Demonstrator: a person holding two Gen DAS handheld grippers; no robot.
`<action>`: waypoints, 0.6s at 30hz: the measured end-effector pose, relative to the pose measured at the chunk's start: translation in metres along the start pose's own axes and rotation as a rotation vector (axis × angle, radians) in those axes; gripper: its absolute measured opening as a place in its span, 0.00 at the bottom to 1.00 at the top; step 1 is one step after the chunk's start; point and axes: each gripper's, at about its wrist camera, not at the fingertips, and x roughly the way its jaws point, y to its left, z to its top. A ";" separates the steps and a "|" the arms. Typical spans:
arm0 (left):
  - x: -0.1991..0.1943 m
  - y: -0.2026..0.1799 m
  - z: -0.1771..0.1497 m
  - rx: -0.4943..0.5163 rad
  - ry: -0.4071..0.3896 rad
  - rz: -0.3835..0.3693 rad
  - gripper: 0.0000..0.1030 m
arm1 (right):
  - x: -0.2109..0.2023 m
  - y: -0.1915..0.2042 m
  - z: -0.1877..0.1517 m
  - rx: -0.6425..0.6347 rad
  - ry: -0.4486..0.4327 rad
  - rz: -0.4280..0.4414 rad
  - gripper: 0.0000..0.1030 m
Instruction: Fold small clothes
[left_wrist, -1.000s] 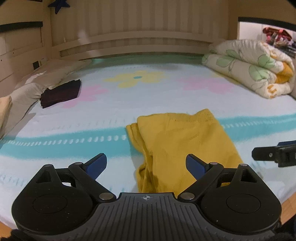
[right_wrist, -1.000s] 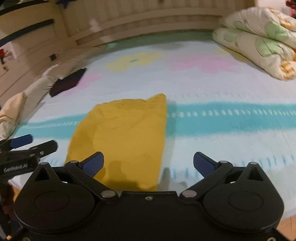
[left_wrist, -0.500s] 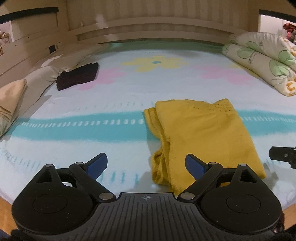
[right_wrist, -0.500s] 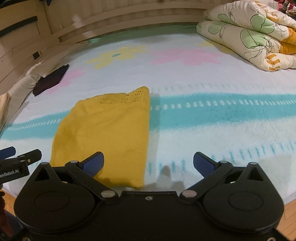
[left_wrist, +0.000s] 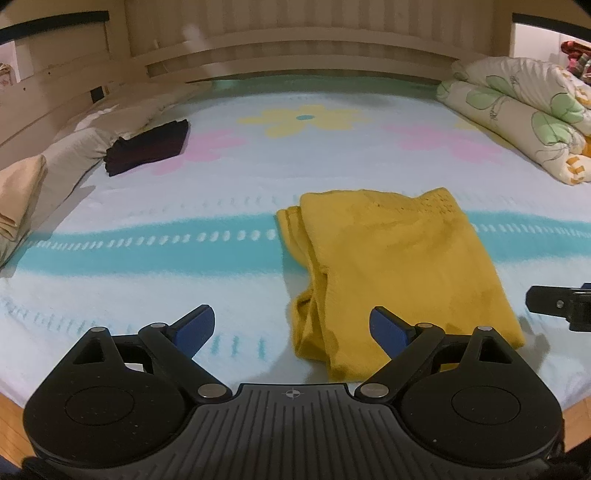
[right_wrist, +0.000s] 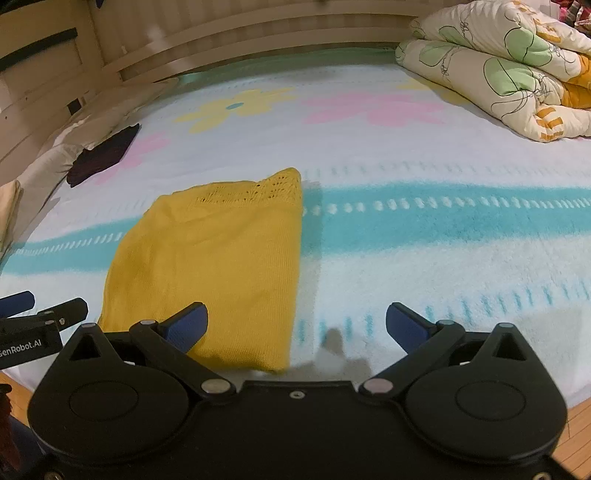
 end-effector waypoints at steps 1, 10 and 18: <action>0.000 0.000 0.000 -0.004 0.003 -0.003 0.89 | 0.000 0.000 0.000 0.001 0.000 0.001 0.99; 0.002 -0.001 0.000 -0.005 0.017 -0.017 0.89 | 0.002 -0.002 0.000 0.006 0.007 0.006 0.99; 0.003 -0.004 0.000 -0.005 0.022 -0.019 0.89 | 0.004 -0.003 0.000 0.007 0.014 0.011 0.99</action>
